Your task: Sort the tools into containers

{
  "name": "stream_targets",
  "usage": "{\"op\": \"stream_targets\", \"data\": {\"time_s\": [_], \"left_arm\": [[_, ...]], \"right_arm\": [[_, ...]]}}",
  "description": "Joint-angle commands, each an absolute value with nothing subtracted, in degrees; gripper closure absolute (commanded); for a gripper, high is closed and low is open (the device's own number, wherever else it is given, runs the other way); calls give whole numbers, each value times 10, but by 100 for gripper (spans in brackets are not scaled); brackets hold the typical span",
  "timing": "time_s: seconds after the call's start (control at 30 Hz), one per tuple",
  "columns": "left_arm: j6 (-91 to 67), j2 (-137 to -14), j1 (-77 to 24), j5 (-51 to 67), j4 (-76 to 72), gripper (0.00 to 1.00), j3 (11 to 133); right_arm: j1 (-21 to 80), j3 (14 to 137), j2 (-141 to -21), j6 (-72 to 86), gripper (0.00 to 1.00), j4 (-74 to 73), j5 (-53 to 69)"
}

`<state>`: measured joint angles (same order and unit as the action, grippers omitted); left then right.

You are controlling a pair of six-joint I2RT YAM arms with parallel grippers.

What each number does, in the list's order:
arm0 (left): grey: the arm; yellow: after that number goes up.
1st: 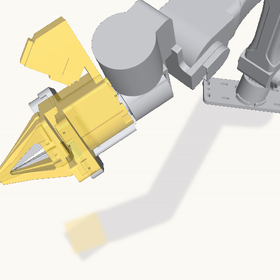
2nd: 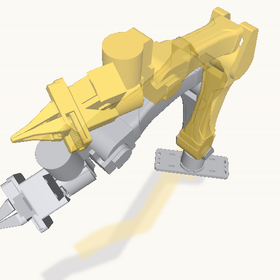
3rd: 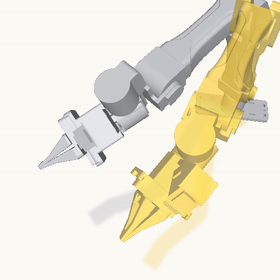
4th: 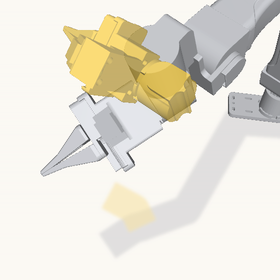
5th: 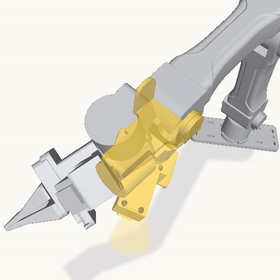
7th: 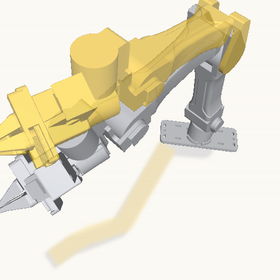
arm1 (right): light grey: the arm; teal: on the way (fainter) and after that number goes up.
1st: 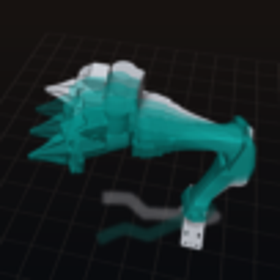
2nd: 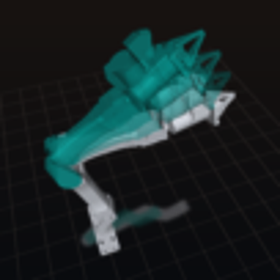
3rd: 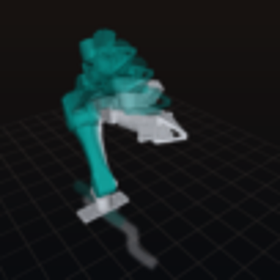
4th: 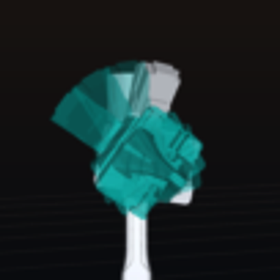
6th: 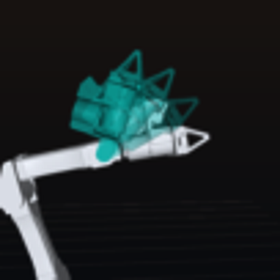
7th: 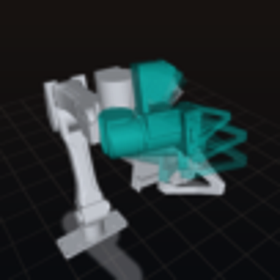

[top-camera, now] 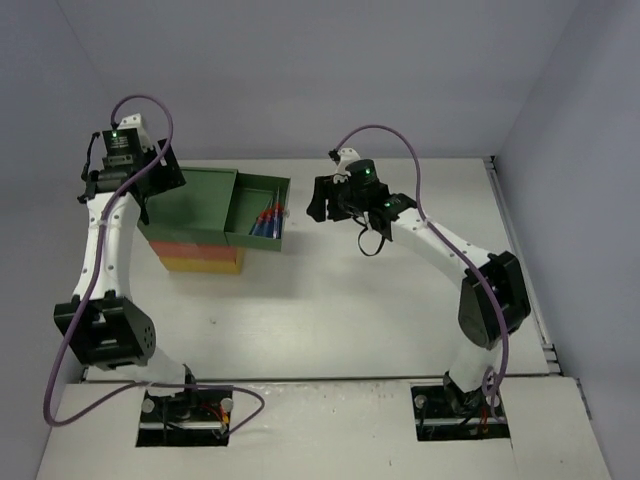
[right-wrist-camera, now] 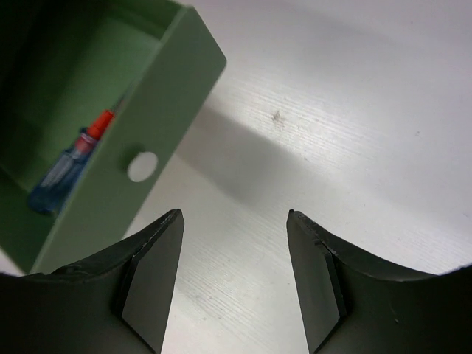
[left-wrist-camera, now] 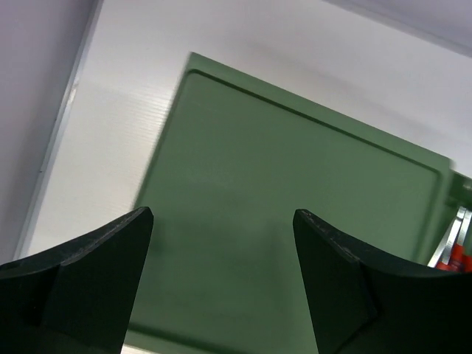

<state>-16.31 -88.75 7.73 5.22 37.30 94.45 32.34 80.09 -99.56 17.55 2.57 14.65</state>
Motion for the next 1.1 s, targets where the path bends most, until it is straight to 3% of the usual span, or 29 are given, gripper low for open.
{"op": "stream_targets", "data": {"time_s": [0.0, 0.53, 1.07], "left_arm": [[-132, -893, 105, 76, 347, 26, 1008], [-89, -927, 107, 51, 302, 26, 961], [-106, -948, 100, 113, 286, 26, 925]], "right_arm": [[325, 822, -1009, 141, 45, 53, 171], [342, 870, -1075, 113, 45, 48, 178], [396, 963, -1129, 123, 44, 47, 175]]}}
